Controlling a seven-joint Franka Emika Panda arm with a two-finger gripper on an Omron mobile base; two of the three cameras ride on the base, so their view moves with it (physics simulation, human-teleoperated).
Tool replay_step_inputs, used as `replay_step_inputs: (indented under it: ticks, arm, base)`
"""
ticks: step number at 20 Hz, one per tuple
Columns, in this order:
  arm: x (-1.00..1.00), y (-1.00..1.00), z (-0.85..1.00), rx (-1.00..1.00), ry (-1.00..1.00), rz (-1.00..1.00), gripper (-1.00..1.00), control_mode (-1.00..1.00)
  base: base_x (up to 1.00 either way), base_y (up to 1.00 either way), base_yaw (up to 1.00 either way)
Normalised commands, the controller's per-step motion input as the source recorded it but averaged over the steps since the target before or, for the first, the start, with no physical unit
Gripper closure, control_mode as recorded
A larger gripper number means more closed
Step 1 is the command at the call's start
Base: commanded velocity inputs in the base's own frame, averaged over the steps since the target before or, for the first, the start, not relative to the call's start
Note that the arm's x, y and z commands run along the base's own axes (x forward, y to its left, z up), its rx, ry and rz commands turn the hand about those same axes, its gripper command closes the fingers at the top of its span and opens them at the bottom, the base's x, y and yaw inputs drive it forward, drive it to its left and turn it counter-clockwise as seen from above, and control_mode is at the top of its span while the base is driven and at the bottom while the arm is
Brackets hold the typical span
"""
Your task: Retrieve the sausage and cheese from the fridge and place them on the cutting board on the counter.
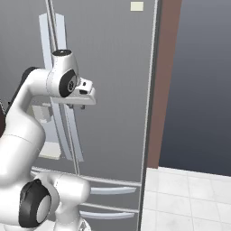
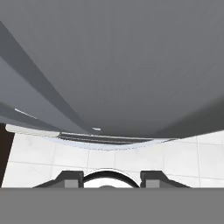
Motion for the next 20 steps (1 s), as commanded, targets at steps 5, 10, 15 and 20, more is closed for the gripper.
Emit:
replay_step_inputs:
  ticks: [5, 10, 15, 20]
  arm:
    - [0.00, 0.00, 0.00, 0.00, 0.00, 0.00, -1.00, 1.00]
    - [0.00, 0.00, 0.00, 0.00, 0.00, 0.00, -1.00, 1.00]
    - [0.00, 0.00, 0.00, 0.00, 0.00, 0.00, -1.00, 1.00]
    - [0.00, 0.00, 0.00, 0.00, 0.00, 0.00, -1.00, 1.00]
  base:
    - [0.00, 0.00, 0.00]
    - [0.00, 0.00, 0.00]
    - [0.00, 0.00, 0.00]
    - [0.00, 0.00, 0.00]
